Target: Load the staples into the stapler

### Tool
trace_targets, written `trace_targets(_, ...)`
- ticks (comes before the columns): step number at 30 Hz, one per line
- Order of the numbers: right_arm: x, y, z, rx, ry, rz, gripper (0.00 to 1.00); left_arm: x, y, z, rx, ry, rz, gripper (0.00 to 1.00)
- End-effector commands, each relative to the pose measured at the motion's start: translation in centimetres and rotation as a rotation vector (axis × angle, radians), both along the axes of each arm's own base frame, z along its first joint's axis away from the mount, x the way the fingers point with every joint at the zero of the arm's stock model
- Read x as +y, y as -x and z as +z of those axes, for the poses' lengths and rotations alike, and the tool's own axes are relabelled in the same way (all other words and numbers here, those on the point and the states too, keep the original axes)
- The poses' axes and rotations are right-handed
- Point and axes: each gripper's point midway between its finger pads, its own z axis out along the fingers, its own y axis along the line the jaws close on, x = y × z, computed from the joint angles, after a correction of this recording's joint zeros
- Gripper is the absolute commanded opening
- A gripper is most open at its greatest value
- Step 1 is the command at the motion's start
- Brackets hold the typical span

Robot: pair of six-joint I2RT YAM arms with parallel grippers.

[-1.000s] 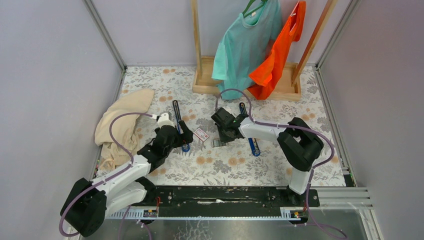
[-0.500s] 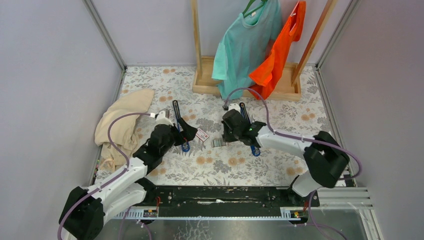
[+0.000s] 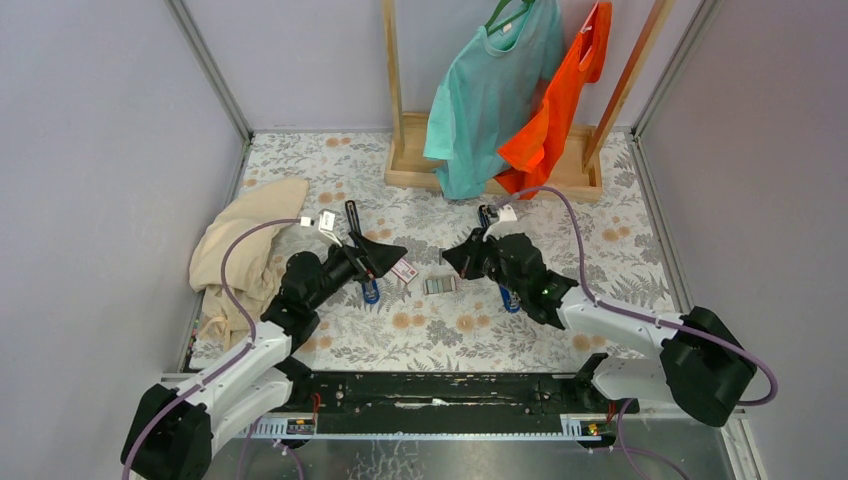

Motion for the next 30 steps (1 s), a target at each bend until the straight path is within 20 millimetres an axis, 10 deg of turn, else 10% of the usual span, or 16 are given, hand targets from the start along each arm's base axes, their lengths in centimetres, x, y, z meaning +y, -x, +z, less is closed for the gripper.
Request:
trace_targets(1,1.5,0.5,7.0,-0.160,-0.275,0.065,0.00,-1.9,1.6,5.0,-0.152,0.145,-0.156,0.92)
trace_targets(15,2.5,2.8,12.7,-0.277,-0.516,0.195,0.00,-3.9,4.3,8.8,-0.241,0.312,-0.376,0.76)
trace_targets(30,4.2,3.9,14.3,-0.280,-0.615,0.318,0.00,-4.6,4.9,9.6,-0.245,0.381,-0.426,0.64)
